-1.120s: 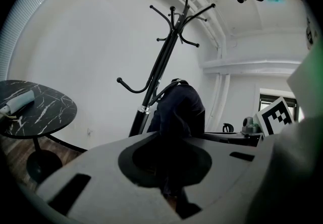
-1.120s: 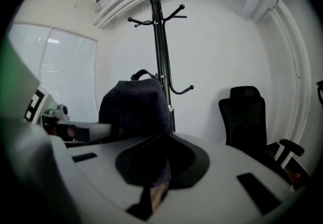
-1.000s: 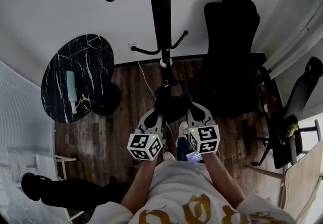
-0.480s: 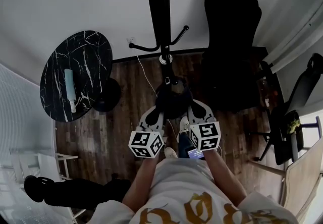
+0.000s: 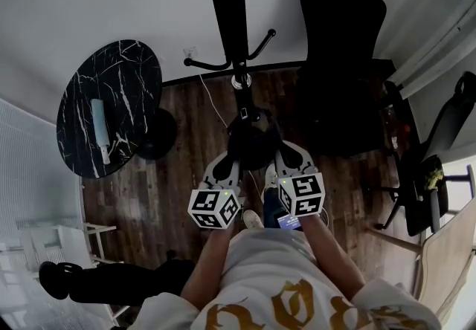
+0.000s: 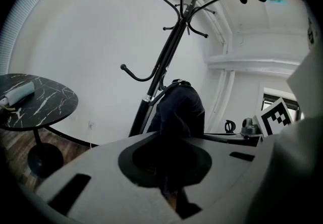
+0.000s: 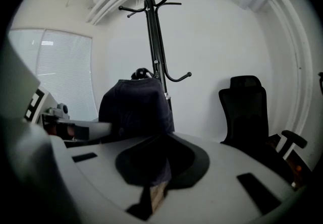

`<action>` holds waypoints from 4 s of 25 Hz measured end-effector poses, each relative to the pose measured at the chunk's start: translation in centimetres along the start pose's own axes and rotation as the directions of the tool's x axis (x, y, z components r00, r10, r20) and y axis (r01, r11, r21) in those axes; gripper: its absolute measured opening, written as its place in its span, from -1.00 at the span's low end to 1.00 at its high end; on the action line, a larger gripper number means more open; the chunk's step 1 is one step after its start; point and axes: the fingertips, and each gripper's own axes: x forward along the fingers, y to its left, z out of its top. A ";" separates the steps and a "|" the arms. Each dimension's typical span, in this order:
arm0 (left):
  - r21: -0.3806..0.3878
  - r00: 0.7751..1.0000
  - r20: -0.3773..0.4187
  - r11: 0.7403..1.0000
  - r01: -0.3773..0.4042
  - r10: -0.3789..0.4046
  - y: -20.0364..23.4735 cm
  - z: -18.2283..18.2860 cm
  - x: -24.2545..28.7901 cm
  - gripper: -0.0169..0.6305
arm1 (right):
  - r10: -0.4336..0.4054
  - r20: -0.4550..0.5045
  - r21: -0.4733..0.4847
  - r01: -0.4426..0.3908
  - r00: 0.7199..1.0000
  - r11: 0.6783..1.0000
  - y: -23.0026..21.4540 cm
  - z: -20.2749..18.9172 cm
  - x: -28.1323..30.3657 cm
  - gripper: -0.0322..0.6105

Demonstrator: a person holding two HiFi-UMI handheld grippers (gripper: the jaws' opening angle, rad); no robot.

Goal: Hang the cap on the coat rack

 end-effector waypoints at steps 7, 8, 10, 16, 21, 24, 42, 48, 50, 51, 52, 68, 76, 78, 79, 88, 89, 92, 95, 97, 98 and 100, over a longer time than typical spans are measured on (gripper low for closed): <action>-0.010 1.000 -0.013 1.000 -0.007 0.007 0.7 -0.4 0.5 -0.87 | 0.003 -0.015 0.001 -0.003 1.000 1.000 -0.2 -0.4 0.6 -0.84; -0.010 1.000 -0.014 1.000 -0.008 0.008 0.7 -0.4 0.7 -0.87 | 0.004 -0.016 0.000 -0.004 1.000 1.000 -0.3 -0.4 0.7 -0.84; -0.009 1.000 -0.019 1.000 -0.008 0.008 0.7 -0.5 0.9 -0.87 | 0.003 -0.021 0.001 -0.003 1.000 1.000 -0.6 -0.5 0.9 -0.84; -0.011 1.000 -0.028 1.000 -0.007 0.007 1.1 -0.7 1.5 -0.87 | 0.007 -0.035 0.002 -0.007 0.999 1.000 -0.8 -0.7 1.8 -0.84; -0.017 1.000 -0.025 1.000 -0.010 0.010 1.8 -0.7 2.0 -0.87 | 0.014 -0.042 0.000 -0.014 0.999 1.000 -0.8 -0.9 2.6 -0.84; -0.009 1.000 -0.025 1.000 -0.009 0.009 2.2 -0.7 2.3 -0.87 | 0.016 -0.044 -0.001 -0.017 0.999 1.000 -0.9 -0.9 3.0 -0.84; 0.017 0.999 -0.032 1.000 -0.007 0.008 3.4 -0.9 3.9 -0.87 | 0.015 -0.036 -0.026 -0.015 0.999 1.000 -1.7 -0.9 5.0 -0.84; 0.031 0.999 -0.037 0.999 -0.027 0.029 4.2 -0.7 4.5 -0.87 | 0.026 -0.044 0.001 -0.026 0.999 1.000 -1.7 -0.8 6.1 -0.84; 0.039 0.998 -0.044 0.999 -0.032 0.034 4.6 -0.7 4.8 -0.87 | 0.027 -0.050 -0.001 -0.027 0.998 1.000 -1.7 -0.8 6.6 -0.84; 0.041 0.998 -0.045 0.999 -0.034 0.036 4.8 -0.7 4.9 -0.87 | 0.028 -0.051 -0.003 -0.028 0.998 1.000 -1.8 -0.8 6.8 -0.84; 0.040 0.998 -0.047 0.999 -0.036 0.038 5.0 -0.8 5.1 -0.87 | 0.028 -0.050 -0.004 -0.028 0.998 1.000 -1.9 -0.7 7.0 -0.84; 0.019 0.996 -0.065 0.998 -0.066 0.068 7.1 -0.3 7.7 -0.87 | 0.024 -0.045 -0.060 -0.027 0.999 0.998 -3.0 -0.1 10.5 -0.84; 0.030 0.994 -0.057 0.995 -0.095 0.097 7.7 -0.5 7.6 -0.56 | 0.046 -0.042 -0.062 -0.048 0.998 0.997 -2.9 -0.2 10.4 -0.84; 0.043 0.995 -0.046 0.996 -0.082 0.084 7.4 -0.3 7.6 -0.56 | 0.053 -0.049 -0.069 -0.056 0.997 0.996 -2.7 -0.3 10.3 -0.84; 0.050 0.996 -0.042 0.996 -0.077 0.079 7.3 -0.1 7.6 -0.55 | 0.057 -0.053 -0.071 -0.061 0.997 0.996 -2.7 -0.4 10.2 -0.84; 0.049 0.997 -0.049 0.997 -0.060 0.063 6.5 -0.1 6.6 -0.23 | 0.074 -0.013 -0.042 -0.075 0.997 0.996 -2.8 0.1 8.4 -0.47; 0.050 0.997 -0.050 0.997 -0.061 0.063 6.4 -0.1 6.4 -0.22 | 0.072 -0.012 -0.041 -0.073 0.997 0.996 -2.8 0.2 8.1 -0.44; 0.064 0.997 -0.056 0.996 -0.055 0.058 5.9 -0.2 5.5 -0.21 | 0.054 0.006 -0.032 -0.054 0.999 0.998 -3.1 0.6 6.6 -0.44; 0.080 0.997 -0.015 0.994 -0.077 0.079 5.5 0.6 3.8 -0.21 | 0.031 0.032 -0.041 -0.030 0.999 0.999 -2.8 1.2 4.6 -0.46; 0.113 0.992 0.052 0.987 -0.119 0.113 5.3 2.0 2.0 -0.26 | 0.017 0.049 -0.048 -0.015 0.999 0.999 -2.4 1.4 3.0 -0.58; 0.135 0.987 0.092 0.981 -0.142 0.131 5.1 2.8 1.1 -0.37 | 0.014 0.060 -0.044 -0.011 0.998 0.999 -2.1 1.6 2.2 -0.64; 0.161 0.977 0.154 0.972 -0.172 0.147 4.5 4.0 -0.6 -0.50 | 0.014 0.087 -0.027 -0.012 0.996 1.000 -1.5 2.0 0.5 -0.75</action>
